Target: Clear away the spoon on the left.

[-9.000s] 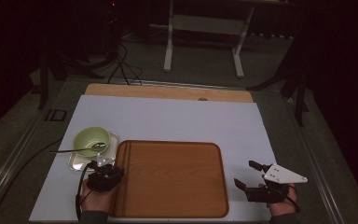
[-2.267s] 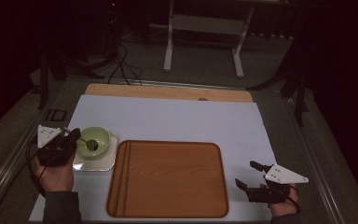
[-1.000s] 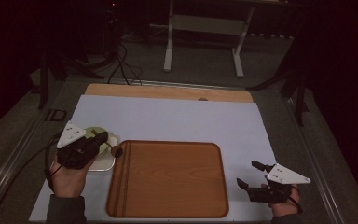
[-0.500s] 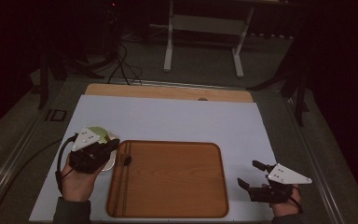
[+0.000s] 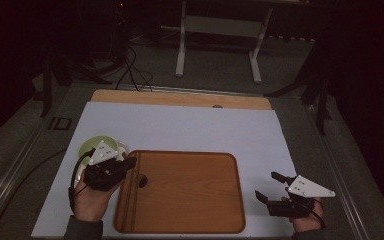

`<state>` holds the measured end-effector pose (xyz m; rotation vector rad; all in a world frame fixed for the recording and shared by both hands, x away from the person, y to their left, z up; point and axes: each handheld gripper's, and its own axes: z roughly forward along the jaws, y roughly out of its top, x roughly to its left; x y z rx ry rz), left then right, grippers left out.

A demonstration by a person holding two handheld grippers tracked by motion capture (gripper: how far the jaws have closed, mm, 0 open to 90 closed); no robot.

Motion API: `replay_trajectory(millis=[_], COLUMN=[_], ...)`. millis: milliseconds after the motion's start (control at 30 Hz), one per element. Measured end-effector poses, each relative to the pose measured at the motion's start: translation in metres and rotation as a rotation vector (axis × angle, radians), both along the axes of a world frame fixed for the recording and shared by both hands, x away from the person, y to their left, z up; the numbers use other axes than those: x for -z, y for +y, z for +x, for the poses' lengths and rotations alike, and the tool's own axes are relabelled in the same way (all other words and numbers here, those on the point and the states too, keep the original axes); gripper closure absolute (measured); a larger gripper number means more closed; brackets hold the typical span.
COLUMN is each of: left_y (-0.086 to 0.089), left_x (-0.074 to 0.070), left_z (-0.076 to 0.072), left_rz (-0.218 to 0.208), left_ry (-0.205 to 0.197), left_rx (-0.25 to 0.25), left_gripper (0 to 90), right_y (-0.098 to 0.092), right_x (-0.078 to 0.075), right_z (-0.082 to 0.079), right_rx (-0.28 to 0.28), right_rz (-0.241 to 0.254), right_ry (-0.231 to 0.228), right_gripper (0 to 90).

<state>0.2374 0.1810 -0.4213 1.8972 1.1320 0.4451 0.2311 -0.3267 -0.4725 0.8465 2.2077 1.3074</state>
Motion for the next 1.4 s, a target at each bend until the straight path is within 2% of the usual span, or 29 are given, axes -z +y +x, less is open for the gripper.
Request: replay_trajectory(millis=[133, 333, 367, 400, 433, 567, 700, 900, 933, 967, 1000, 1233, 1400], left_y=[-0.003, -0.004, -0.003, -0.003, -0.003, -0.001, -0.001, -0.005, -0.006, -0.006, -0.007, -0.012, -0.016], left_x=[0.002, 0.012, 0.02, 0.02, 0.029, 0.035, 0.04, 0.05, 0.055, 0.055, 0.059, 0.065, 0.077], left_z=[0.0, 0.003, 0.007, 0.007, 0.011, 0.015, 0.019, 0.028, 0.03, 0.03, 0.033, 0.037, 0.044], left_rz=[0.0, -0.001, -0.007, -0.007, -0.023, -0.049, -0.045, -0.055, -0.074, -0.074, -0.084, -0.08, -0.093], left_ry=[0.015, 0.061, 0.088, 0.088, 0.122, 0.136, 0.138, 0.168, 0.183, 0.183, 0.201, 0.225, 0.27], left_rx=[0.008, 0.013, 0.007, 0.007, 0.006, 0.001, 0.007, 0.018, 0.028, 0.028, 0.031, 0.043, 0.056], left_gripper=[89.2, 89.0, 89.0, 89.1, 89.0, 88.6, 85.9, 83.2, 82.9, 82.6, 82.1, 80.0, 78.6], right_y=[0.0, 0.0, 0.0, 0.001, 0.001, 0.001, 0.001, 0.003, 0.003, 0.003, 0.003, 0.003, 0.004], right_x=[0.0, 0.0, 0.0, 0.0, 0.001, 0.001, 0.001, 0.001, 0.001, 0.001, 0.001, 0.002, 0.002], right_z=[0.0, 0.0, 0.0, 0.0, 0.0, 0.0, 0.001, 0.001, 0.001, 0.001, 0.001, 0.002, 0.001], right_rx=[-0.001, -0.001, -0.002, -0.002, -0.003, -0.004, -0.004, -0.007, -0.007, -0.007, -0.008, -0.01, -0.012], right_rz=[0.0, 0.002, 0.0, -0.001, -0.002, 0.0, -0.005, -0.008, -0.009, -0.009, -0.008, -0.009, -0.013], right_ry=[0.001, 0.002, 0.002, 0.003, 0.004, 0.003, 0.005, 0.007, 0.007, 0.007, 0.008, 0.011, 0.011], right_gripper=[14.8, 14.8, 14.7, 14.8, 14.7, 14.7, 14.7, 14.7, 14.7, 14.7, 14.7, 14.7, 14.7])
